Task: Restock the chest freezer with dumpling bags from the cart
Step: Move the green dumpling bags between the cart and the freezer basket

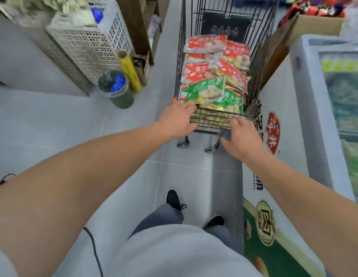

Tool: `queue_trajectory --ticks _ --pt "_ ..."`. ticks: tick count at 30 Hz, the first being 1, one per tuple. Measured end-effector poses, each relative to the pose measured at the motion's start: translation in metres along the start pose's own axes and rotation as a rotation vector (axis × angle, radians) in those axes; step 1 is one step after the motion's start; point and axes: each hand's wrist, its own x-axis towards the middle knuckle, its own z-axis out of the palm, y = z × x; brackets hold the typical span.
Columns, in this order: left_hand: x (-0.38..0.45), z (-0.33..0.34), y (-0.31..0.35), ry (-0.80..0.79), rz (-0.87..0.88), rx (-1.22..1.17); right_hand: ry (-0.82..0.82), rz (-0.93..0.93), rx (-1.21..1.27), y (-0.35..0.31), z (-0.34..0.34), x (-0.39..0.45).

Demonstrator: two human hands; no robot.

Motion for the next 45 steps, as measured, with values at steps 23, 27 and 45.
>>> queue_trajectory --ticks 23,27,45 --pt "0.136 0.055 -0.064 -0.173 -0.046 -0.047 -0.287 -0.053 -0.025 0.019 0.039 0.193" --pt "0.157 0.068 -0.066 -0.229 -0.026 -0.033 -0.356 -0.049 0.004 0.027 0.053 0.214" --pt "0.145 0.105 -0.063 -0.223 -0.027 -0.033 -0.188 -0.007 0.142 0.031 0.097 0.194"
